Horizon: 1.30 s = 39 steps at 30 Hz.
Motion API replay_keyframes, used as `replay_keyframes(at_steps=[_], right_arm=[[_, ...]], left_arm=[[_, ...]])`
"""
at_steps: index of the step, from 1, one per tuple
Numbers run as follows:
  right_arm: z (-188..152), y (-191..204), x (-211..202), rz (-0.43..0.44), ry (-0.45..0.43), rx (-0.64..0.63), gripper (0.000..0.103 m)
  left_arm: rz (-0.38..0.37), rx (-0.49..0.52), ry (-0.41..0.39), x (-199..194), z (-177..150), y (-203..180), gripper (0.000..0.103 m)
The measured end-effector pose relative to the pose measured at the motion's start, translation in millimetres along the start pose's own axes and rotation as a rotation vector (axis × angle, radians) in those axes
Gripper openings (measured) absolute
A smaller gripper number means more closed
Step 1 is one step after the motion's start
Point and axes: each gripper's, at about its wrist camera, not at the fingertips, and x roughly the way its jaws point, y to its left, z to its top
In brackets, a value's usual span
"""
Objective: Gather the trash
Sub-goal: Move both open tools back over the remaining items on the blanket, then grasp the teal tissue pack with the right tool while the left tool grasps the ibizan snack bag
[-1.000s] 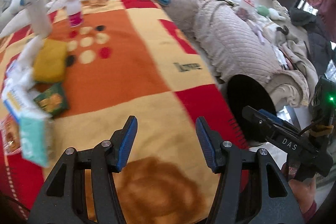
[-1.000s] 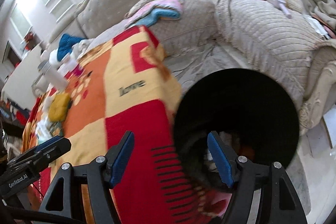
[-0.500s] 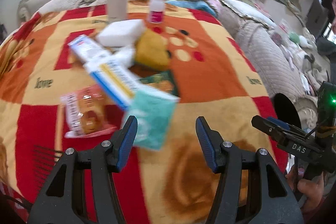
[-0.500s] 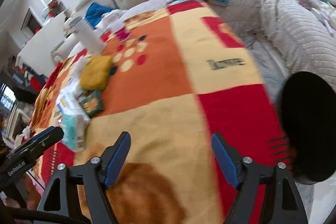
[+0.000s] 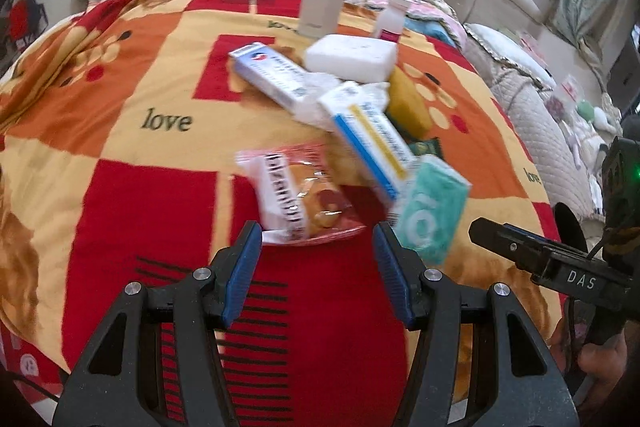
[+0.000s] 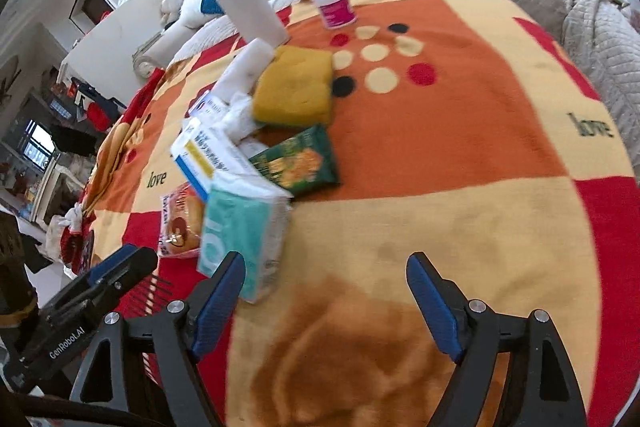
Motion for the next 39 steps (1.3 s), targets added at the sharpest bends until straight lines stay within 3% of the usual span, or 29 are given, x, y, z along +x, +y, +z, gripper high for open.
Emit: replay_keyframes(at_steps=[8,16,17,18,20,31,39], right_arm=[[4.6,24.1,14.6,0.024,0.014,0.011,0.086],[8.9,41.8,43.1,0.048,0.039,-0.002,0.086],[8.0,41.9,44.2,0.059,0.031,-0.008,0.084],[7.0,42.1,44.0,0.058,0.02,-0.02,0.07],[6.2,43.4,42.9,0.042,0.017,-0.058,0.053],[4.9,34.1,13.2,-0.013,-0.001,-0.144,0.048],[-0.4,16.0,16.9,-0.081,0.073,-0.165,0.051]], left_arm=[[-0.002,-0.051,-0.003,-3.6,-0.6,27.4,0.056],[-0.006,-0.066,0.015,-0.5,-2.7,29.4,0.056],[-0.002,-0.063,0.015,-0.6,-3.0,29.1,0.056],[0.001,-0.062,0.015,-0.6,-3.3,29.1,0.056],[0.007,-0.065,0.018,0.4,-3.4,30.8,0.056],[-0.004,-0.171,0.045,7.8,-2.6,54.9,0.056],[-0.088,-0.22,0.059,20.7,10.2,47.5,0.056]])
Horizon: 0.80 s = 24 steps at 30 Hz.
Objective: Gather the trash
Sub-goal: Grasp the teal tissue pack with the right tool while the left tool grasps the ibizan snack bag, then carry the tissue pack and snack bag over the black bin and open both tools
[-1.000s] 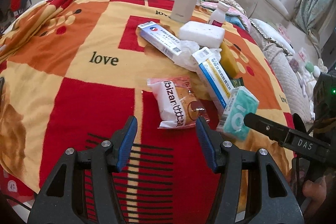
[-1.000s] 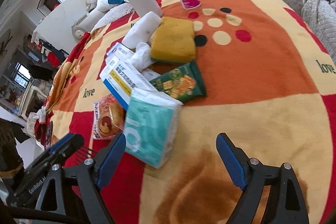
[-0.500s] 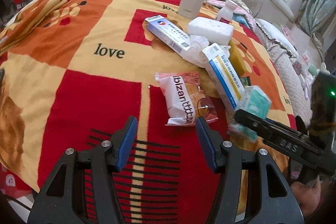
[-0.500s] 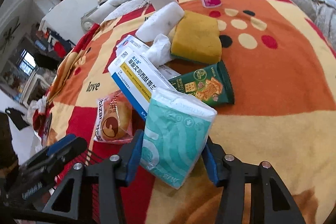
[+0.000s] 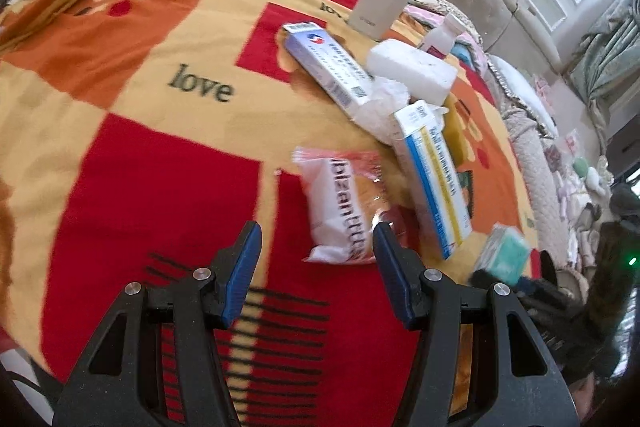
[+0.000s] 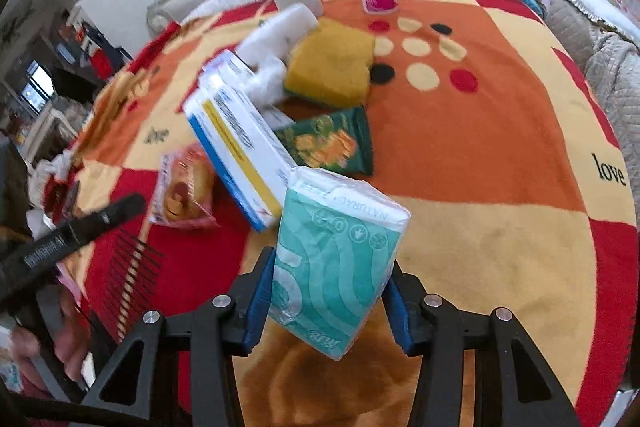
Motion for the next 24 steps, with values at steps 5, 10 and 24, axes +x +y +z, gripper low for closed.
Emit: replay_keyframes(at_steps=[5,10,24], right_arm=[[-0.6,-12.2,1.6,0.041,-0.027,0.084,0.068],[-3.5,-5.8,4.6,0.046,-0.046,0.082,0.075],[-9.5,-5.9,-7.4,-0.009,-0.127,0.001,0.049]], left_arm=[[-0.011,-0.018,0.029,22.5,9.6,-11.9,0.056],[0.012,0.007,0.022,39.2,11.7,-22.5,0.057],[0.001,0.067,0.037,25.8,1.5,-16.2,0.043]])
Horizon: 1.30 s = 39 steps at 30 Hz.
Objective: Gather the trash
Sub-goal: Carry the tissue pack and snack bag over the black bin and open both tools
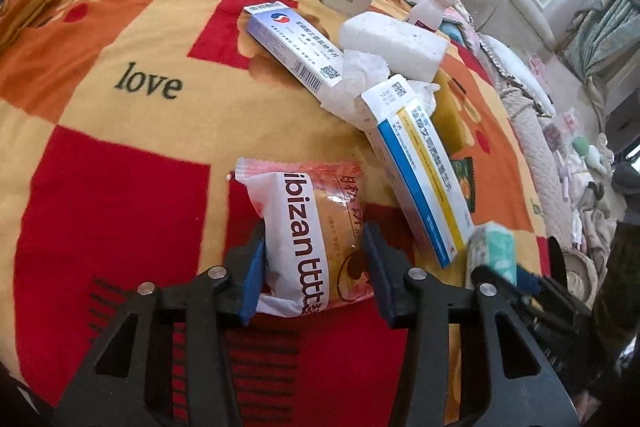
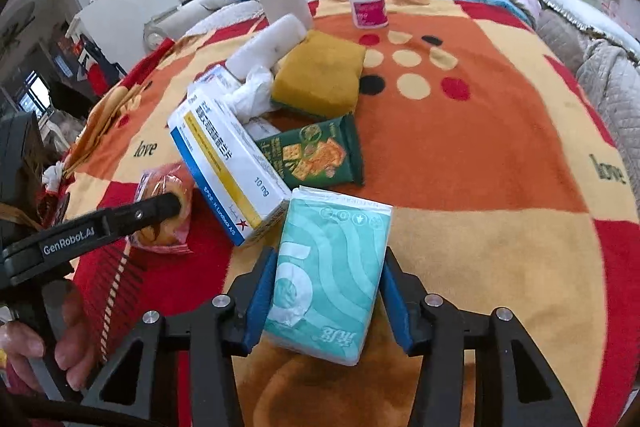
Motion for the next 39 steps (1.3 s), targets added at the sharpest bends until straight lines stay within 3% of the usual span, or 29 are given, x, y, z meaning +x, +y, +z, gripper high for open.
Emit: replay_keyframes(at_steps=[8,15,39], right_arm=[[-3.3,-15.9,-28.8,0.02,-0.038,0.02,0.049],[-12.1,-41.0,-44.7,0.002,-0.051,0.047,0.049],[-59.4,-207.0,-136.3,-0.153,-0.163,0.321,0.049]], left_arm=[[-0.018,0.038,-0.017,-34.0,-13.5,-8.6,0.042],[-0.053,0.101,-0.023,-48.8,-17.7,-47.8,0.042],[-0.229,0.409,0.079,1.0,-39.1,-267.5,0.042]])
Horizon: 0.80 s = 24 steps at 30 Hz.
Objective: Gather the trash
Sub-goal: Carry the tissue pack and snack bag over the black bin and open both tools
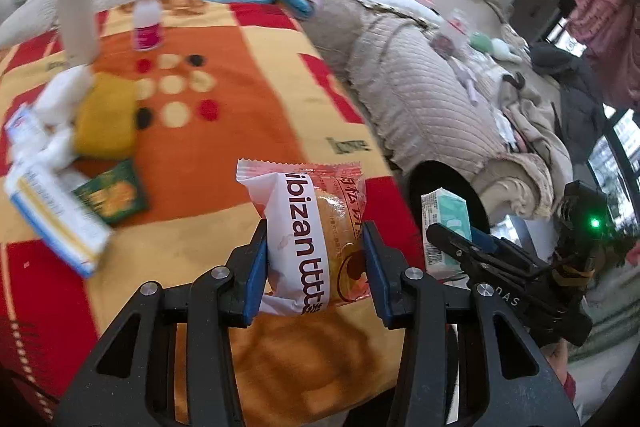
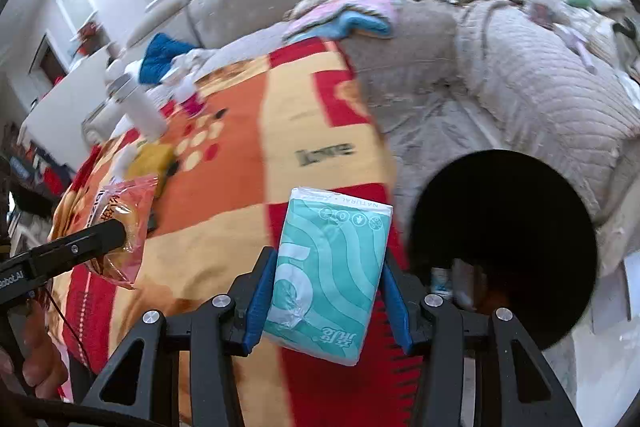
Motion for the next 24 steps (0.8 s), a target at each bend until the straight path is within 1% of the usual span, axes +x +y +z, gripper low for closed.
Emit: replay_keyframes(at_steps=[4,8,12,16,18,23,24], right_arm=[[-2.8,-37.0,-8.7,-0.033,-0.012,0.067,0.049],[-5.7,-67.1,-11.9,-0.059,-0.015,0.123,0.049],[-5.8,-92.5,-9.9,-0.066,-0.011,0.175,0.049],[-3.6,-107.1,-7.6,-0.075,-0.017,0.201,0.049],[-2.7,-114.0,-6.4,-0.077,-0.019,0.216,0.049],[-3.0,-126.7,-1.3,-0.081,-0.021,0.246,0.049],[-3.3,-128.4,-0.8,-0.09,-0.025,0.247,0.053]], left_arm=[[-0.046,0.035,0.028,20.6,4.7,-27.1,0.042],[-0.073,0.052,0.063,44.2,9.2,-45.9,0.042],[-0.093,0.058,0.108,70.1,13.9,-66.1,0.042],[-0.117,0.09,0.132,88.0,14.5,-89.5,0.042],[-0.123,0.102,0.133,94.4,14.6,-98.7,0.042],[-0.171,0.11,0.126,111.1,18.1,-111.5,0.042],[-0.182,0.106,0.126,113.7,18.5,-113.5,0.042]])
